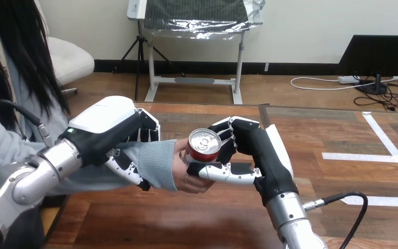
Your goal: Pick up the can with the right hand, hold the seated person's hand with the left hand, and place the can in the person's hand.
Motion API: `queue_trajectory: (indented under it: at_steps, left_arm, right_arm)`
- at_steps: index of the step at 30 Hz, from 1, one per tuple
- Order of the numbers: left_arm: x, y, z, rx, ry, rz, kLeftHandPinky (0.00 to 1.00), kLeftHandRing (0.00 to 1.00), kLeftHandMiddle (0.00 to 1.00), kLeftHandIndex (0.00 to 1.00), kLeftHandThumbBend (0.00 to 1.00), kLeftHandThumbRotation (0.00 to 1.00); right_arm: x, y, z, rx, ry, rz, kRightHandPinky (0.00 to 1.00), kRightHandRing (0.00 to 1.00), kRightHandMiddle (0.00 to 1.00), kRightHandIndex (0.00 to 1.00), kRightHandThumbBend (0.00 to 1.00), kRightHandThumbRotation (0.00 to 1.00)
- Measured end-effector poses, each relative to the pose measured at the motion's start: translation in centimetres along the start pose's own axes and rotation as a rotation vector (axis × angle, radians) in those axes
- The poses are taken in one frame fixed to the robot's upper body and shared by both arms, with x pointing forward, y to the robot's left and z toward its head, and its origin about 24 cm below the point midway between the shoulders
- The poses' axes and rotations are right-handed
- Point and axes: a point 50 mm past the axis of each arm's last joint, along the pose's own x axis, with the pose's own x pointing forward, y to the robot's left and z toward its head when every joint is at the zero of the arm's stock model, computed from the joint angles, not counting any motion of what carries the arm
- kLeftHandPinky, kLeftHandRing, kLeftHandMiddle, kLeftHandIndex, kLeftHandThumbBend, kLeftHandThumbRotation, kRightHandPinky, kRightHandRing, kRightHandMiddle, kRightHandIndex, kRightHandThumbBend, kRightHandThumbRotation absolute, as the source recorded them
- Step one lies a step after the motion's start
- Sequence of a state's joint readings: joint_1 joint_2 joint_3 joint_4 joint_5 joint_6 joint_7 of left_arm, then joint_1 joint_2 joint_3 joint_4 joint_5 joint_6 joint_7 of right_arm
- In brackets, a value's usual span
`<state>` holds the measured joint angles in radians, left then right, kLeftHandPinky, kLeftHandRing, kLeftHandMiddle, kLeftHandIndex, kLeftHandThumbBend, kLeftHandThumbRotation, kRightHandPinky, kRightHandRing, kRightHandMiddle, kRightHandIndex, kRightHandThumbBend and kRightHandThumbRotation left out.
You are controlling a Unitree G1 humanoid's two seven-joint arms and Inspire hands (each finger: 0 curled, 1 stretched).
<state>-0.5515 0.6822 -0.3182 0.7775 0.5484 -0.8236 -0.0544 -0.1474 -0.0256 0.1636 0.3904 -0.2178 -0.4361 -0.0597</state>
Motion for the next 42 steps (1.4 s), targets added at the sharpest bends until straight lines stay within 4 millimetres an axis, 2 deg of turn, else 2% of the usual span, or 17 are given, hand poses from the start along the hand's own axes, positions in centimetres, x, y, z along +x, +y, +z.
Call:
queue_trajectory:
  at_steps: [16,25,34,35,42]
  left_arm:
    - [0.15,-0.15,0.14,-0.007,-0.007,0.002,0.23,0.29,0.37,0.39,0.91,0.0]
    - [0.19,-0.19,0.19,-0.007,-0.01,0.009,0.34,0.4,0.45,0.47,0.93,0.0]
    - [0.28,-0.19,0.37,-0.007,-0.023,0.033,0.49,0.53,0.57,0.61,0.96,0.13]
    - [0.29,-0.18,0.39,-0.008,-0.024,0.035,0.52,0.56,0.61,0.64,0.97,0.17]
    - [0.36,-0.17,0.5,-0.01,-0.032,0.047,0.62,0.67,0.71,0.75,0.99,0.27]
  right_arm:
    - [0.1,-0.16,0.36,-0.001,0.002,-0.01,0.33,0.38,0.45,0.49,0.78,0.0]
    - [0.09,-0.21,0.24,-0.009,0.013,-0.012,0.39,0.44,0.5,0.54,0.8,0.0]
    - [0.11,-0.35,0.23,-0.01,0.013,-0.014,0.53,0.58,0.63,0.65,0.84,0.0]
    - [0.11,-0.37,0.23,-0.01,0.013,-0.013,0.57,0.62,0.66,0.68,0.84,0.01]
    - [0.07,-0.46,0.17,-0.027,0.013,0.006,0.72,0.74,0.75,0.77,0.85,0.08]
